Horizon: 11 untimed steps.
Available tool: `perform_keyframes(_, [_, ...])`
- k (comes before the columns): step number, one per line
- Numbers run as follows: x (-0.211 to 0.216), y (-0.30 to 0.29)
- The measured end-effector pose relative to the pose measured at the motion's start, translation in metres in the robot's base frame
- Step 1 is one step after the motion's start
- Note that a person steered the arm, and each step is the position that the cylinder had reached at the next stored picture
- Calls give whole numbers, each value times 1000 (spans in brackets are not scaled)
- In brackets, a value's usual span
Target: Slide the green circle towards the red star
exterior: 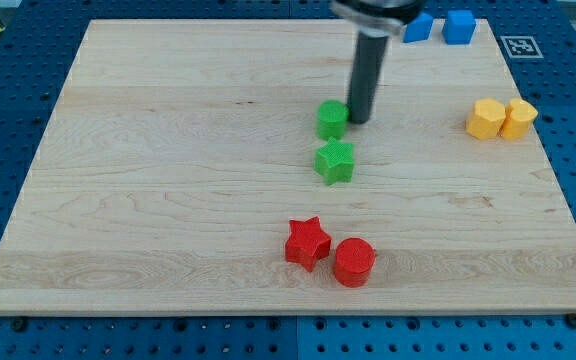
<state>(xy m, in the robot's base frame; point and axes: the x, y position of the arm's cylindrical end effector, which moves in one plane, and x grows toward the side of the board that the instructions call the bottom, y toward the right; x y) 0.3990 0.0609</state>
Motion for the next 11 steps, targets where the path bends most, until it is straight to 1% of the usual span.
perform_keyframes(1, [58, -20])
perform_keyframes(2, [48, -9])
perform_keyframes(3, [-9, 28])
perform_keyframes(4, [-50, 27])
perform_keyframes(5, [-49, -17])
perform_keyframes(6, [0, -36])
perform_keyframes(7, [49, -39])
perform_keyframes(8, [56, -44])
perform_keyframes(9, [49, -60])
perform_keyframes(10, [75, -61])
perform_keyframes(11, [71, -61])
